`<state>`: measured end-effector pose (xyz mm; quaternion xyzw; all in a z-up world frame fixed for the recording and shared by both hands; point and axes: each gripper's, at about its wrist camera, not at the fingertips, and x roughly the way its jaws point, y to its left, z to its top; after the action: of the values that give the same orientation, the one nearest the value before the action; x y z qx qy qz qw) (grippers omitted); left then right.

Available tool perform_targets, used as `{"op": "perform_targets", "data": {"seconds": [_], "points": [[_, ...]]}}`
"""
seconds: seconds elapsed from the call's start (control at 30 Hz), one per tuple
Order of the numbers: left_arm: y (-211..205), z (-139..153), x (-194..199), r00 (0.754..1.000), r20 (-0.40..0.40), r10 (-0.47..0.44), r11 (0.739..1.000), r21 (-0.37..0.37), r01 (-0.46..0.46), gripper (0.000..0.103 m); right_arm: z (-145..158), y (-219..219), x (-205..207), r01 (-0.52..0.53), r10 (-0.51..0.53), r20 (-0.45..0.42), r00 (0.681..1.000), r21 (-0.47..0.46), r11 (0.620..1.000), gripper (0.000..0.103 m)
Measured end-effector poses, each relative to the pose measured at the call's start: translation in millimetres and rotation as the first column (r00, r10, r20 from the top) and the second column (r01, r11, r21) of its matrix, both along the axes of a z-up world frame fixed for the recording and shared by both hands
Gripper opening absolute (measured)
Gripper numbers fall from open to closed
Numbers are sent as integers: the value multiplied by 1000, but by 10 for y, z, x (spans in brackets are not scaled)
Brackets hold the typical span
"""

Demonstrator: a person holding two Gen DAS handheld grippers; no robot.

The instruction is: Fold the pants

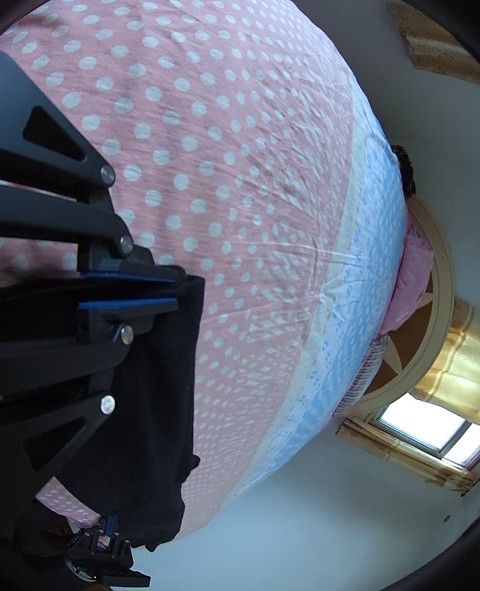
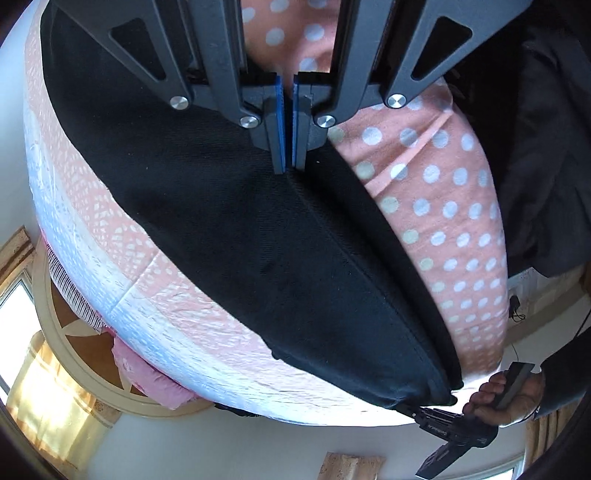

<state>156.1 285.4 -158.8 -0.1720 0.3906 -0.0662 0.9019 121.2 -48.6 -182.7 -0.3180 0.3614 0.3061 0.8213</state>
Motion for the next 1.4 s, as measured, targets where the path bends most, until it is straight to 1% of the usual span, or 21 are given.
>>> {"op": "perform_targets", "data": {"seconds": [0.07, 0.13, 0.2, 0.23, 0.27, 0.3, 0.33, 0.4, 0.43, 0.47, 0.6, 0.73, 0.83, 0.9, 1.0, 1.07, 1.17, 1.23, 1.27, 1.37, 1.4], "points": [[-6, -7, -2, 1000, 8, 15, 1000, -6, -15, 15, 36, 36, 3, -1, 1, 8, 1000, -19, 1000, 5], [-36, 20, -25, 1000, 4, 24, 999, 26, -24, 20, 77, 26, -22, -19, 18, -9, 1000, -32, 999, 7], [-73, 74, -97, 1000, 5, 18, 997, 81, -19, 33, 144, -23, -40, -33, 31, -41, 999, -27, 999, 9], [-88, 106, -155, 1000, 14, 20, 992, 121, -21, 38, 193, -74, -35, -32, 31, -62, 998, -5, 999, 9], [-103, 143, -230, 999, 30, 28, 986, 163, -33, 49, 270, -134, -10, -19, 21, -77, 997, 28, 999, 10], [-111, 178, -313, 998, 52, 32, 980, 193, -41, 54, 338, -181, 15, -9, 14, -88, 996, 59, 998, 12], [-118, 210, -392, 997, 70, 31, 976, 215, -45, 55, 439, -233, 53, -1, 11, -100, 995, 101, 995, 14], [-152, 265, -526, 995, 96, 33, 966, 252, -56, 56, 584, -279, 138, 17, 3, -120, 993, 165, 986, 30], [-185, 292, -589, 993, 110, 29, 961, 270, -58, 56, 667, -292, 206, 29, -1, -135, 991, 199, 980, 43], [-230, 321, -645, 992, 128, 15, 959, 277, -50, 56, 735, -287, 270, 39, -6, -147, 989, 229, 973, 50], [-509, 306, -709, 987, 143, -72, 964, 265, 32, 60, 908, -122, 615, 84, -21, -194, 981, 320, 944, 50], [-751, 52, -644, 993, 43, -109, 951, 295, 92, 60, 921, 188, 949, 160, -72, -249, 966, 358, 920, 50], [-843, 15, -760, 989, 53, -139, 927, 359, 111, 63, 880, 374, 1205, 207, -86, -309, 947, 386, 899, 50], [-859, 36, -820, 987, 51, -154, 921, 369, 125, 65, 828, 482, 1403, 244, -93, -361, 928, 400, 883, 50], [-765, 135, -889, 988, 88, -128, 947, 308, 95, 65, 708, 628, 1609, 288, -106, -410, 906, 412, 864, 50], [-691, 257, -930, 984, 150, -94, 962, 269, 51, 65, 606, 700, 1754, 324, -121, -447, 886, 411, 852, 49], [-583, 368, -952, 974, 221, -53, 972, 236, 0, 79, 443, 777, 1921, 374, -116, -522, 845, 422, 826, 49], [-561, 335, -897, 975, 215, -54, 978, 210, 8, 79, 318, 853, 1994, 398, -97, -580, 809, 418, 817, 49], [-563, 300, -857, 977, 205, -56, 978, 206, 13, 79, 232, 903, 2003, 414, -103, -605, 789, 401, 817, 47], [-636, 151, -737, 983, 165, -80, 976, 215, 43, 79, 45, 984, 2039, 438, -87, -671, 737, 376, 816, 16], [-666, 94, -711, 986, 141, -86, 973, 225, 53, 79, 15, 994, 2032, 444, -82, -682, 727, 376, 813, 14]]}}
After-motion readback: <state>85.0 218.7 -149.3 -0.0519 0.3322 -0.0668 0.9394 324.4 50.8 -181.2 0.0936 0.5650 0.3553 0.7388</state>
